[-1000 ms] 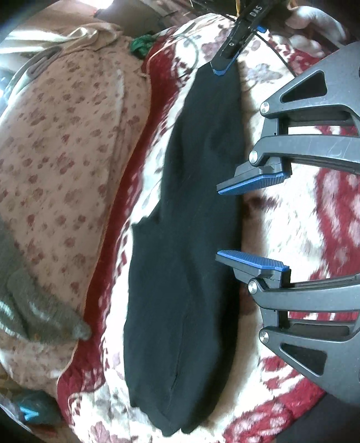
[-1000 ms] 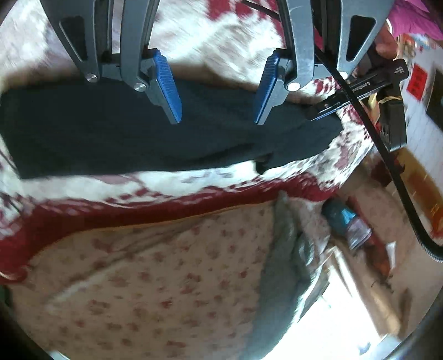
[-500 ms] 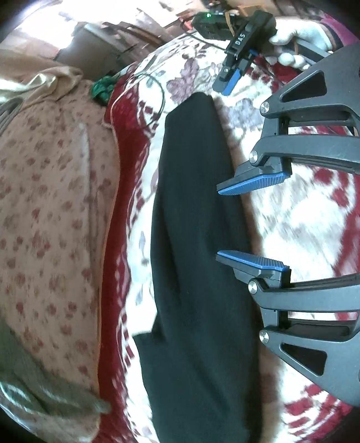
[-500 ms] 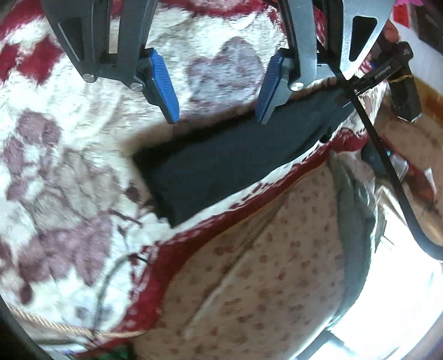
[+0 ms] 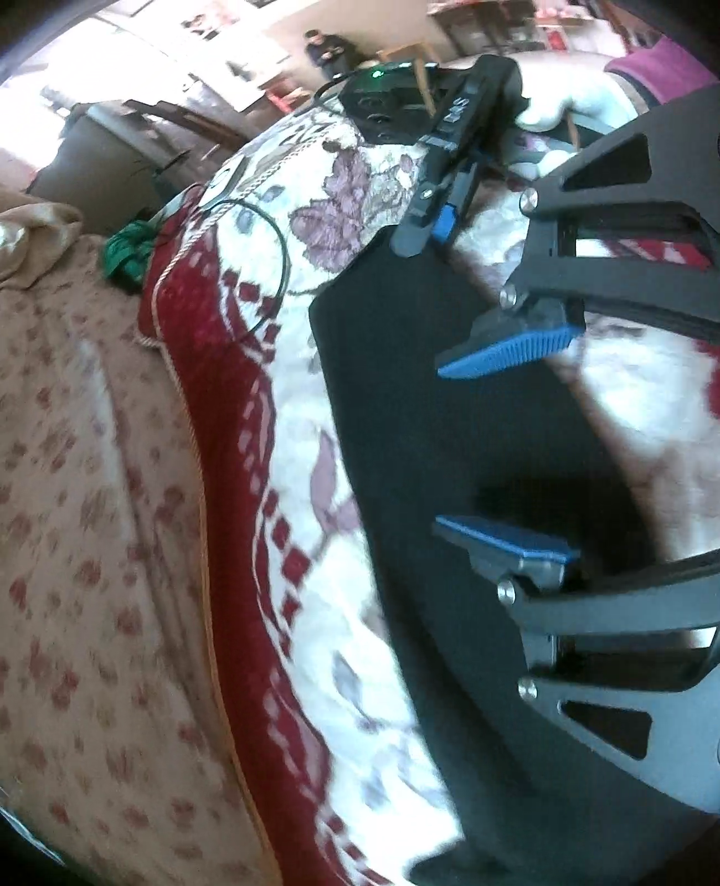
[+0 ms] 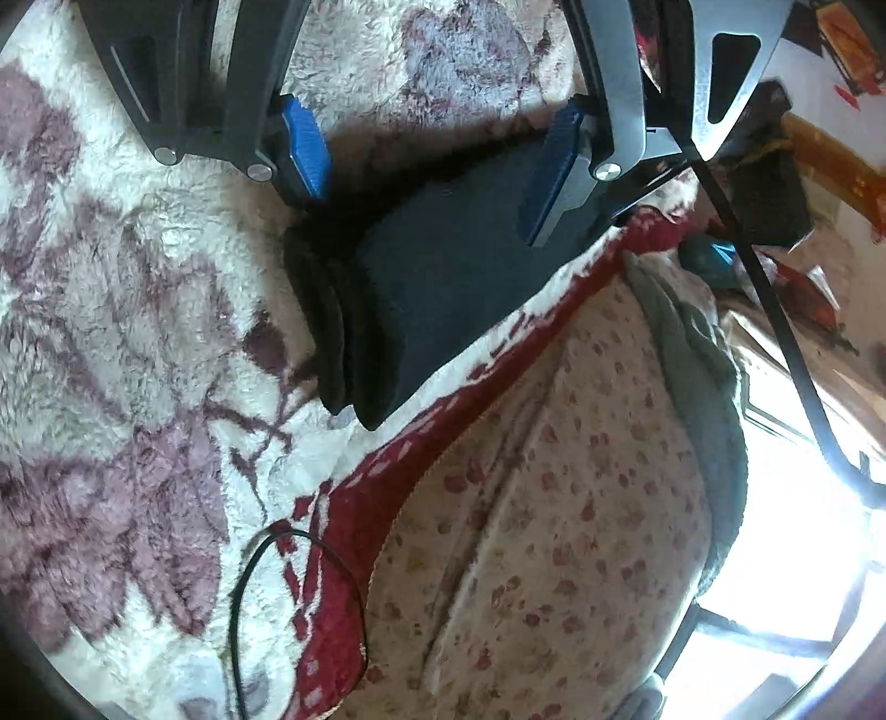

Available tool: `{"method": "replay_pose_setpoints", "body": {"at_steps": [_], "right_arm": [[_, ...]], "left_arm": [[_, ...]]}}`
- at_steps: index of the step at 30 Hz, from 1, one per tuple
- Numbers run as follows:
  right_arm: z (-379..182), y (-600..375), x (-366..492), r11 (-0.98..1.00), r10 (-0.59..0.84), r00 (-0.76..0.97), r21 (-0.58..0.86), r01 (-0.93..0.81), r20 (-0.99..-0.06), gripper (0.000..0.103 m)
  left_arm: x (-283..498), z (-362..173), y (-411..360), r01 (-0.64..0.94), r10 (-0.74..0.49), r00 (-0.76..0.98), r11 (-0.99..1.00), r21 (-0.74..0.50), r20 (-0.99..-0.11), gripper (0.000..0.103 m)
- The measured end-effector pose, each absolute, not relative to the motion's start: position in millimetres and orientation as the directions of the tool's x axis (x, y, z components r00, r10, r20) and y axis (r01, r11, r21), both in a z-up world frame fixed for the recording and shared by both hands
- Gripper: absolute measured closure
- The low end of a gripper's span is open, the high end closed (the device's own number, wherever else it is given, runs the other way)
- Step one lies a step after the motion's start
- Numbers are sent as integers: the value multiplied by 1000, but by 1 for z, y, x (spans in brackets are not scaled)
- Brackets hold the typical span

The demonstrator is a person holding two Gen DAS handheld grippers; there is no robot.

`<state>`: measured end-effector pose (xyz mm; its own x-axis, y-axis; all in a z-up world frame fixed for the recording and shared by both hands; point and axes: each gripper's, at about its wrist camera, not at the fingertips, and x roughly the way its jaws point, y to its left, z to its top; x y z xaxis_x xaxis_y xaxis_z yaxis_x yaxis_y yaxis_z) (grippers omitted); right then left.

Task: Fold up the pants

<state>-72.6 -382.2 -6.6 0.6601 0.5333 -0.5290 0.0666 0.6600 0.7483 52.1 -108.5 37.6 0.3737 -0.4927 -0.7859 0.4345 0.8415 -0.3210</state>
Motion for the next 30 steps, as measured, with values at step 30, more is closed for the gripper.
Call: {"method": "replay_pose_setpoints", "body": {"at_steps": [30], "right_arm": [[-12,-383,-76,653,553,683,758,1,-477,40]], "left_arm": [[133,-3,-240,805,-527,-72,470,-361,-847,18]]}}
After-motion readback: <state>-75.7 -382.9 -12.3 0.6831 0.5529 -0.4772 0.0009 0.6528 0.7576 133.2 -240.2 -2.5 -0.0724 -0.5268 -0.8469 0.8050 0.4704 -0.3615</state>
